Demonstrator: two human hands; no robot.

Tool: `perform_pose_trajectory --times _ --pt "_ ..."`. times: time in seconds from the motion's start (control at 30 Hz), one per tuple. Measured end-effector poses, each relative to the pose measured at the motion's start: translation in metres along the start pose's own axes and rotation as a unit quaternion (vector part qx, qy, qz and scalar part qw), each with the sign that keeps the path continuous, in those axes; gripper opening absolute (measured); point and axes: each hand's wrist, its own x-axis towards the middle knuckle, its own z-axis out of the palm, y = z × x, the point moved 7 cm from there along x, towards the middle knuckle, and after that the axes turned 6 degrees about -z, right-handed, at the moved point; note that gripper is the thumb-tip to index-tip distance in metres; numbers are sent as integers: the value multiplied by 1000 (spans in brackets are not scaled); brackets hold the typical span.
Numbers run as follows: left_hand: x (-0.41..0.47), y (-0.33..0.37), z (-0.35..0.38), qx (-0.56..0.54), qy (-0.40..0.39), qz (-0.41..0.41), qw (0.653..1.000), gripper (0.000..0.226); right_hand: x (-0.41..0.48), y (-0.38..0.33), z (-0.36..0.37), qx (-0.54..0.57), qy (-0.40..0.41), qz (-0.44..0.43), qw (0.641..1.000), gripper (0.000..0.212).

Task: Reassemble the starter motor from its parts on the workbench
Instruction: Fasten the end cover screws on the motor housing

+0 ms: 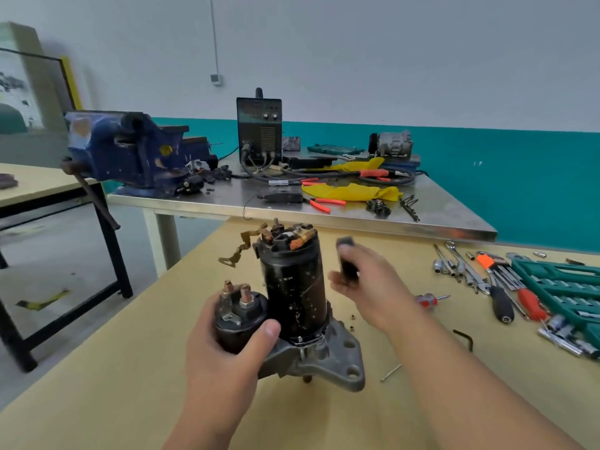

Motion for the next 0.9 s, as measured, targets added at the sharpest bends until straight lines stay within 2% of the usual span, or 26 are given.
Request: perform_pose_trajectory --times 0.03,0.07,0.13,0.27,0.3,0.37,0.43,0.47,0.5,0.57,0.6,0.7,0.73,0.77,0.83,0.9 --pt "-5 1 7 5 2 3 1000 41 -10 -11 -4 110 -6 16 994 29" --pt "-9 2 14 9 5 6 1000 43 -23 -23 -4 161 -28 12 987 28" --pt "-21 6 32 6 2 -5 1000 53 -47 -42 0 154 -43 -27 987 39" --pt "-57 20 77 22 -46 -47 998 63 -74 -63 -9 151 61 -61 985 45" --pt "-65 24 89 36 -71 -49 996 64 -77 -68 -13 139 84 -59 985 48" --pt "-78 34 110 111 -110 -4 988 61 -78 -75 -25 51 130 -54 989 56" --pt "-81 42 124 213 -144 45 965 61 -79 -85 -37 -29 169 -81 982 51" --pt "-78 43 126 228 -162 49 959 62 -77 -90 -39 -47 174 -98 979 48" --pt "-72 42 126 210 -189 37 958 63 -75 -94 -41 -60 176 -111 976 46" --pt "-57 43 121 107 -249 -13 962 63 -68 -98 -45 -80 182 -125 972 53" --pt "-46 44 113 59 -238 -21 969 57 -65 -99 -47 -83 183 -125 972 58" --pt "-5 51 90 -16 -75 -7 997 47 -54 -97 -51 -92 172 -103 975 64" --pt "7 55 94 -35 -65 -12 997 49 -51 -96 -50 -96 163 -96 977 64" --pt "16 60 105 -46 -88 -25 995 51 -49 -96 -48 -101 152 -95 979 63" --pt "26 69 136 -8 -184 -45 982 53 -47 -98 -40 -111 138 -115 977 57" --pt "28 72 151 31 -224 -21 974 50 -43 -101 -31 -98 123 -142 977 47"
